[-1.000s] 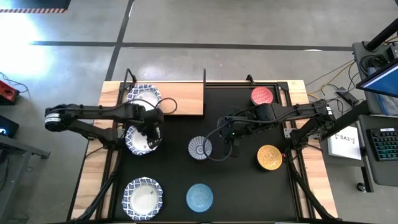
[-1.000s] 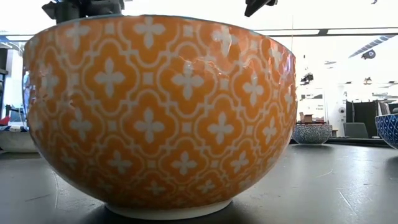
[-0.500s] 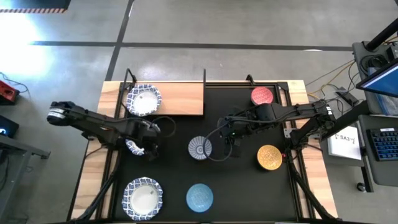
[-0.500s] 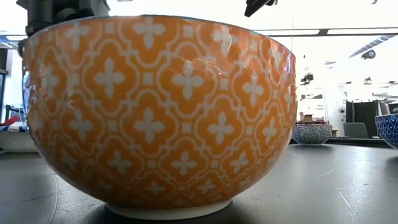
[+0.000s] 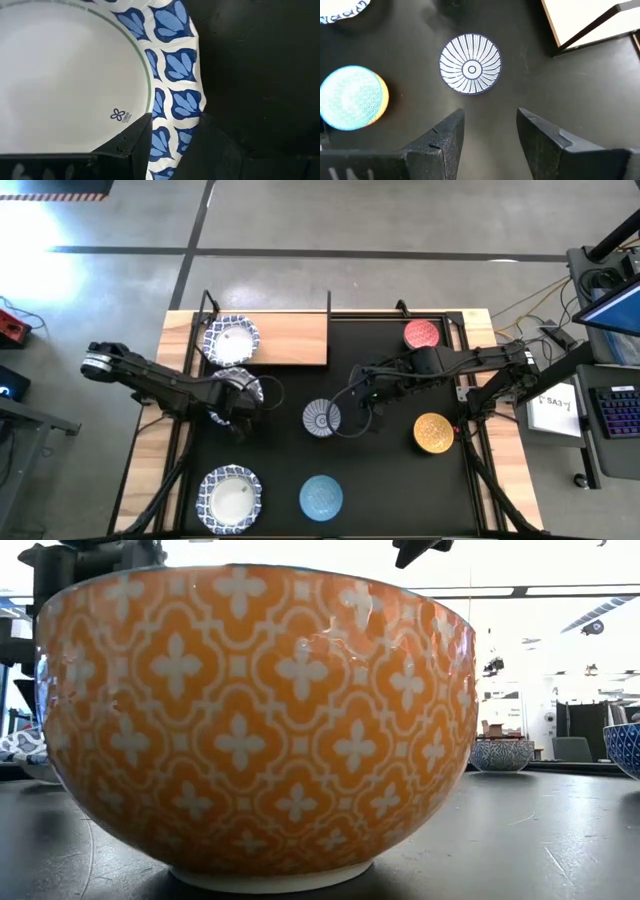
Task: Place and stack bowls onto a shelf
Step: Stack the top white patterned bowl on top of the white patterned bowl on the shelf
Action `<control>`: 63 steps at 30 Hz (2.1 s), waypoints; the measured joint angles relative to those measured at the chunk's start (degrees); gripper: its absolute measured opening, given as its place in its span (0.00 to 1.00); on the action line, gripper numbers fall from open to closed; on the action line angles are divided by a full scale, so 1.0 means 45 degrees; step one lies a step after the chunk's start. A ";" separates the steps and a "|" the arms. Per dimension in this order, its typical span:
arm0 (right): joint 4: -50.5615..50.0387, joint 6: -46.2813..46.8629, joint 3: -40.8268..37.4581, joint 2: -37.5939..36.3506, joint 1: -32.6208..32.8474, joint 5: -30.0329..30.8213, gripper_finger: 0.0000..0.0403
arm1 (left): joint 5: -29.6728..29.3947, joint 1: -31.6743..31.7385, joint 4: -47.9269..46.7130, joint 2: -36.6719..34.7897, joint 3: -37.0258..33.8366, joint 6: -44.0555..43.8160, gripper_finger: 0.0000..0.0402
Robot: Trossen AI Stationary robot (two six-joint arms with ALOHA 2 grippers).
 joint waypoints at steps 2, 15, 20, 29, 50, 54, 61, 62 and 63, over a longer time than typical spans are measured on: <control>-0.0008 0.0239 -0.0030 0.0000 0.0005 -0.0002 0.42 | -0.0007 -0.0056 -0.0002 -0.0038 0.0000 0.0187 0.36; -0.0008 0.0510 -0.0033 0.0000 0.0005 0.0000 0.42 | -0.0638 -0.0305 0.0020 -0.0165 0.0000 0.0112 0.36; -0.0008 0.0490 -0.0033 0.0000 0.0005 0.0000 0.42 | -0.1473 -0.0300 0.0039 0.0339 -0.0024 0.0113 0.36; -0.0004 0.0481 -0.0038 0.0000 0.0005 0.0024 0.42 | -0.1681 -0.0300 0.0386 0.1423 -0.0024 0.0645 0.22; -0.0029 -0.0282 -0.0085 0.0000 0.0000 0.0019 0.42 | 0.0170 -0.0334 0.0463 0.1064 0.3470 0.2823 0.00; -0.0028 -0.0617 -0.0091 0.0000 -0.0005 0.0019 0.42 | -0.0060 -0.0334 0.0095 0.1069 0.5301 0.4104 0.00; -0.0023 -0.1484 -0.0091 0.0000 -0.0005 0.0019 0.42 | -0.3610 -0.0305 -0.1877 0.1069 0.7742 0.5530 0.00; -0.0023 -0.1529 -0.0091 0.0000 -0.0005 0.0019 0.42 | -0.4323 -0.0258 -0.2182 0.1067 0.7954 0.5579 0.00; -0.0023 -0.1535 -0.0091 0.0000 -0.0005 0.0019 0.42 | -0.4930 -0.0176 -0.2446 0.1064 0.8098 0.5601 0.00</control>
